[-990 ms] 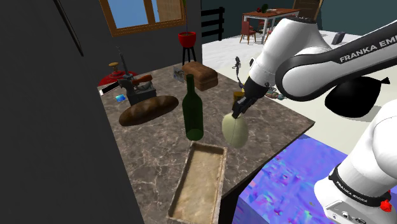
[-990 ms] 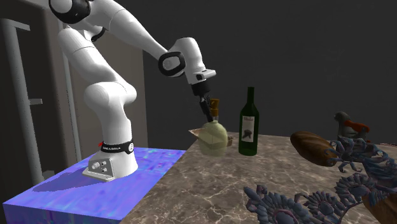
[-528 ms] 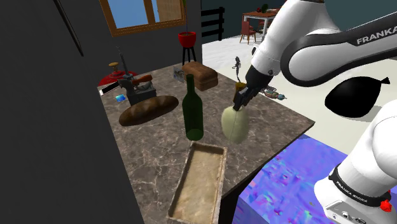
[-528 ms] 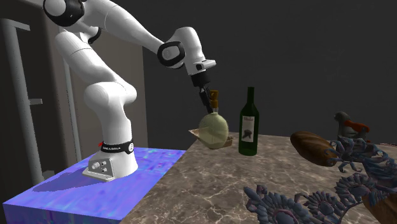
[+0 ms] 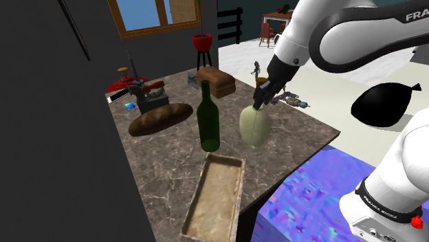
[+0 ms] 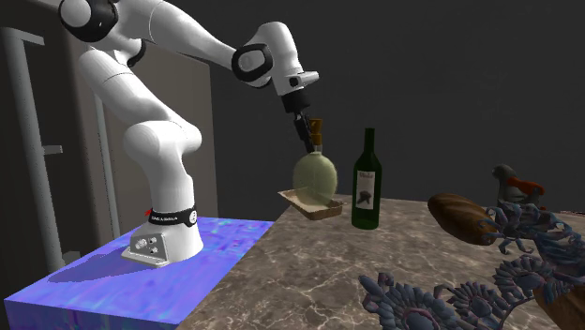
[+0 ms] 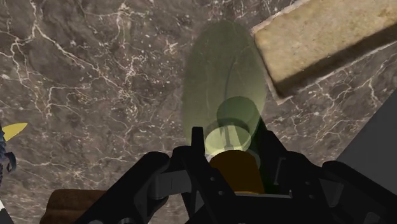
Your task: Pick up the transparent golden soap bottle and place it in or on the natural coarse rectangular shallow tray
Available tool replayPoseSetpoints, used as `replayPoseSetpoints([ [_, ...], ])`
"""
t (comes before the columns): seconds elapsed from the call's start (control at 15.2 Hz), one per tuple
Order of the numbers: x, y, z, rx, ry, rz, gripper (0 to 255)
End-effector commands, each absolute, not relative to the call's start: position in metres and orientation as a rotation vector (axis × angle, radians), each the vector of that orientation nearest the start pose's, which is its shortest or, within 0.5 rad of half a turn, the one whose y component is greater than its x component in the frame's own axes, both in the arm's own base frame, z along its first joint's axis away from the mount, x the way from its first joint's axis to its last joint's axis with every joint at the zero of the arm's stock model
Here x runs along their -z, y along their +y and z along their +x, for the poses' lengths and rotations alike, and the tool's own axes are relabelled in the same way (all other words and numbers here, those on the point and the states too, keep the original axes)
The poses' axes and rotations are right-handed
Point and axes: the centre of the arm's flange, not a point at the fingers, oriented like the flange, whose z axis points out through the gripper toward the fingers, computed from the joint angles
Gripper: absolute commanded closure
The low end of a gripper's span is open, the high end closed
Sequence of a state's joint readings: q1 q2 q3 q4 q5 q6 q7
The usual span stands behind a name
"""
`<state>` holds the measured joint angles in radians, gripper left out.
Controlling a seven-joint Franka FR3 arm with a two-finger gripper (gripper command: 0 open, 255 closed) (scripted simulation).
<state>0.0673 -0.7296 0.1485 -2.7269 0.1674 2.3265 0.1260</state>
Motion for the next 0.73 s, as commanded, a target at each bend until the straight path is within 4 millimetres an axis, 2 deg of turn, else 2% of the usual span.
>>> replayPoseSetpoints([
  [0.0,-0.475,0.078,0.345,0.482,0.040,-3.013,255],
  [0.2,-0.491,0.078,0.345,0.482,0.040,-3.013,255],
  [0.66,-0.511,0.168,0.331,0.482,0.040,-3.013,255],
])
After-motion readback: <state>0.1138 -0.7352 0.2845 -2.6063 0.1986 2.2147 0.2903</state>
